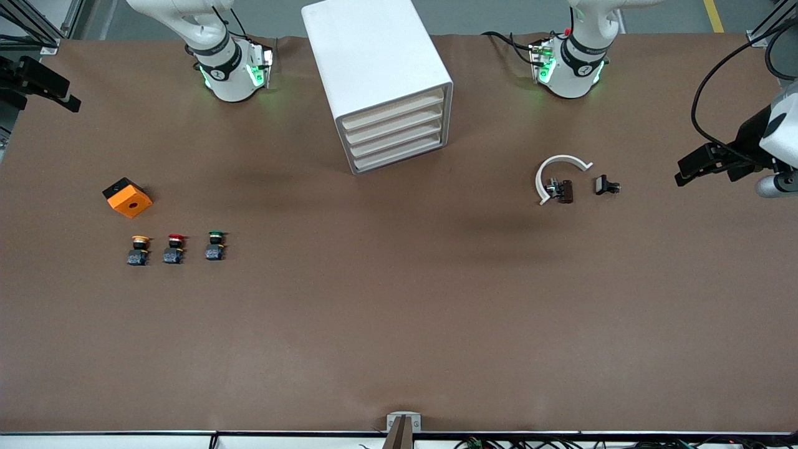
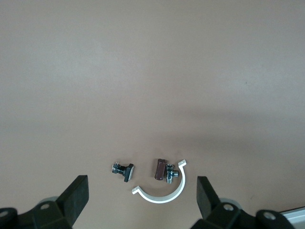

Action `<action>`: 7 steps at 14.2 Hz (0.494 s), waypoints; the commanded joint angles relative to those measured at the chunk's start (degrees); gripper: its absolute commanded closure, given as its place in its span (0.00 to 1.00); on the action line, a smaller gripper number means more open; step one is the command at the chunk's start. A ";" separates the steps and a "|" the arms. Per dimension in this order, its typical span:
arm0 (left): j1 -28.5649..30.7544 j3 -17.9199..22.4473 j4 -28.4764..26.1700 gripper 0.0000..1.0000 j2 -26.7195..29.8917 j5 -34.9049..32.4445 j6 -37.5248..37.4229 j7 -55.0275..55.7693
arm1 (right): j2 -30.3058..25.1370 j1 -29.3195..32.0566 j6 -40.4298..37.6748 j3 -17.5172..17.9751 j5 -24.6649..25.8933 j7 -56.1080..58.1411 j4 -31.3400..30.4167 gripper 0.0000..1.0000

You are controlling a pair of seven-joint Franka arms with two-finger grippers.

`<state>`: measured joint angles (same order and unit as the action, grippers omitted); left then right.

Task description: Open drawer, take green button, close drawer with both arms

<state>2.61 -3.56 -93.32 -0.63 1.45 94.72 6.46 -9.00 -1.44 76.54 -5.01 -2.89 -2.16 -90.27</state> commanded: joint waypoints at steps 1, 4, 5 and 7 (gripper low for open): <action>0.12 -0.21 1.82 0.00 -0.51 -1.01 -1.29 -0.65 | -1.55 2.05 1.32 2.20 0.61 -0.04 -1.84 0.00; 0.21 -0.30 4.45 0.00 -1.47 -1.09 -2.78 -0.65 | -1.72 2.85 1.68 2.37 0.61 -0.04 -1.67 0.00; 0.21 -0.30 4.72 0.00 -1.65 -1.09 -3.31 -0.74 | -2.25 2.85 1.94 2.37 0.61 -0.04 -1.75 0.00; 0.21 -0.30 4.81 0.00 -1.83 -0.75 -3.40 -0.74 | -2.08 3.55 3.95 2.29 0.52 -0.04 -1.84 0.00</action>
<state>2.59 -3.57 -90.70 -1.11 1.44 92.89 6.46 -9.45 -0.02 78.70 -4.07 -2.87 -2.17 -90.60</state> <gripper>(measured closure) 0.000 0.000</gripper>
